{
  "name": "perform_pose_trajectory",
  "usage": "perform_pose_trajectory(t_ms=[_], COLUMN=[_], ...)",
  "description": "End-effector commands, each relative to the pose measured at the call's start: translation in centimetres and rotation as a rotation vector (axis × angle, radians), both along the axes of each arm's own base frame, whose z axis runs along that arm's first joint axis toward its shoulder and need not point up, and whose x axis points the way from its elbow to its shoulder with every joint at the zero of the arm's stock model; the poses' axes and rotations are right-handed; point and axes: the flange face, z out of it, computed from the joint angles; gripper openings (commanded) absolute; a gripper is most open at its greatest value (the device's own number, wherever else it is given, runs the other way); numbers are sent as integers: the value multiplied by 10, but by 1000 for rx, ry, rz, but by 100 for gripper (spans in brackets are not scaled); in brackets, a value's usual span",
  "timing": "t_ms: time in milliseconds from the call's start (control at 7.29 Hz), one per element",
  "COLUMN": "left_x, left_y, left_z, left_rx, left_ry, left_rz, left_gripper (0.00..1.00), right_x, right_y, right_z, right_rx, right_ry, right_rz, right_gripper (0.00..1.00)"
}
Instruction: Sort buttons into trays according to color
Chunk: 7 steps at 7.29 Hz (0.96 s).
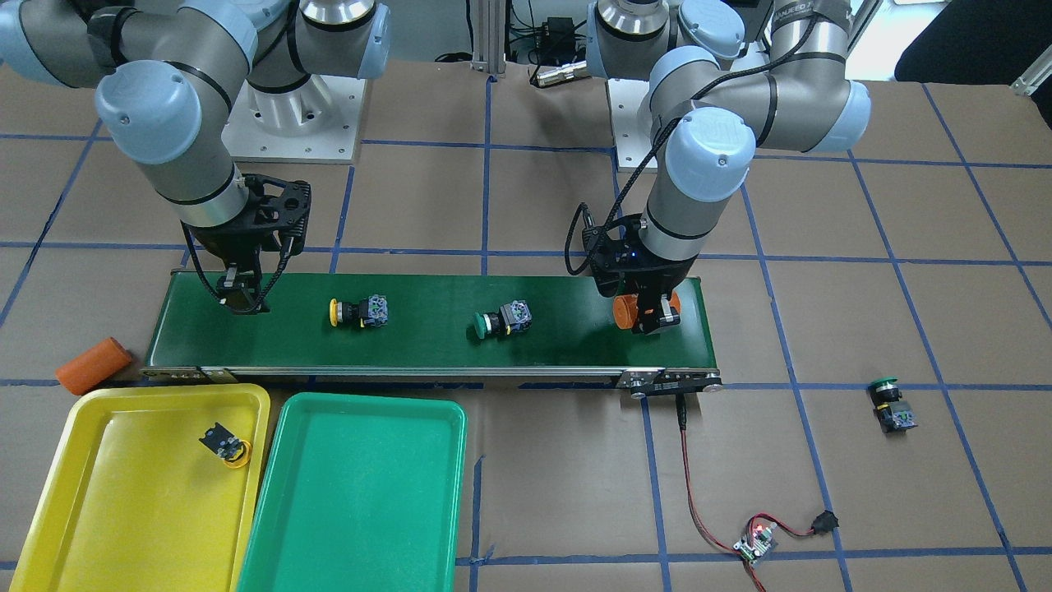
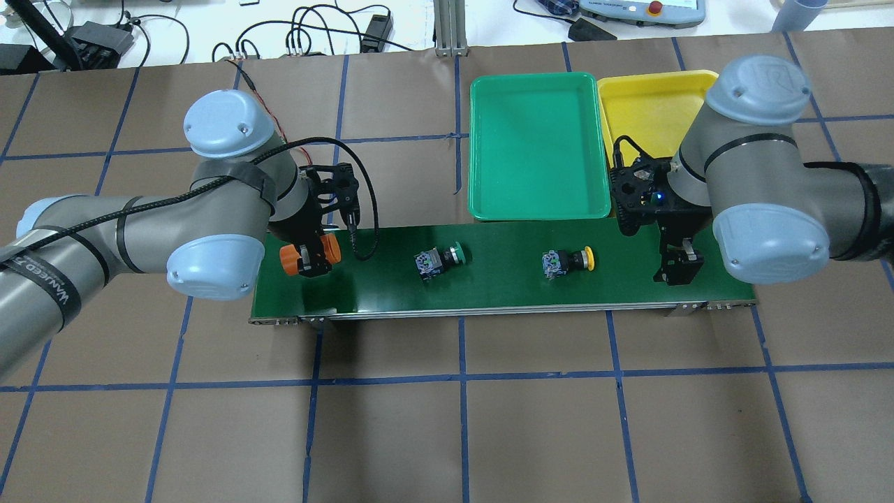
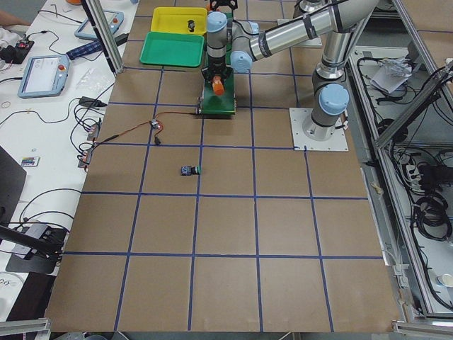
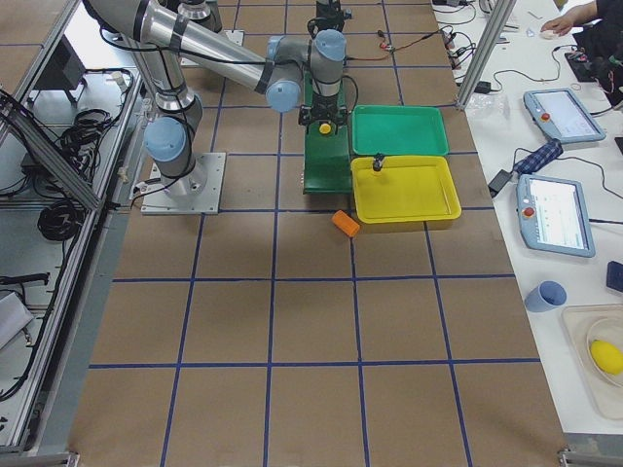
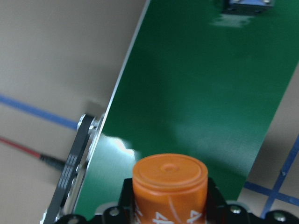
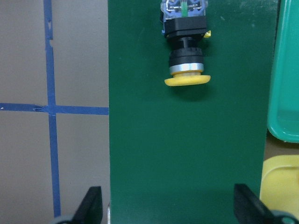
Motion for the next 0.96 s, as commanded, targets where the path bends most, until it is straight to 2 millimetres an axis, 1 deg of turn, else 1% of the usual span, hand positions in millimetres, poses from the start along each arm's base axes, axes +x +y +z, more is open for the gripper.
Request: perform_pose_trajectory(t_ms=[0,137,275,412,549,686,824], left_x=[7,9,9,9,10,17,55], left_y=[2,5,15,14,13,3,-15], left_z=[-11,-15,-8,-1,13,46,67], left_rx=[-2,-5,-26,-41,-70,-128,-144], left_ry=[1,-2,-4,-4,5,7,5], left_rz=[-30,-10,22,35,29,42,130], left_gripper=[0,90,100,100,100,100,100], right_x=[17,24,24,24,24,25,25], right_y=[11,11,10,10,10,9,8], right_z=[-14,-15,-16,-16,-18,-21,-22], right_rx=[-45,-62,-59,-59,-57,-57,-67], right_ry=[9,11,12,12,9,6,6], right_rz=[36,50,44,38,24,23,23], right_gripper=[100,100,100,100,100,100,100])
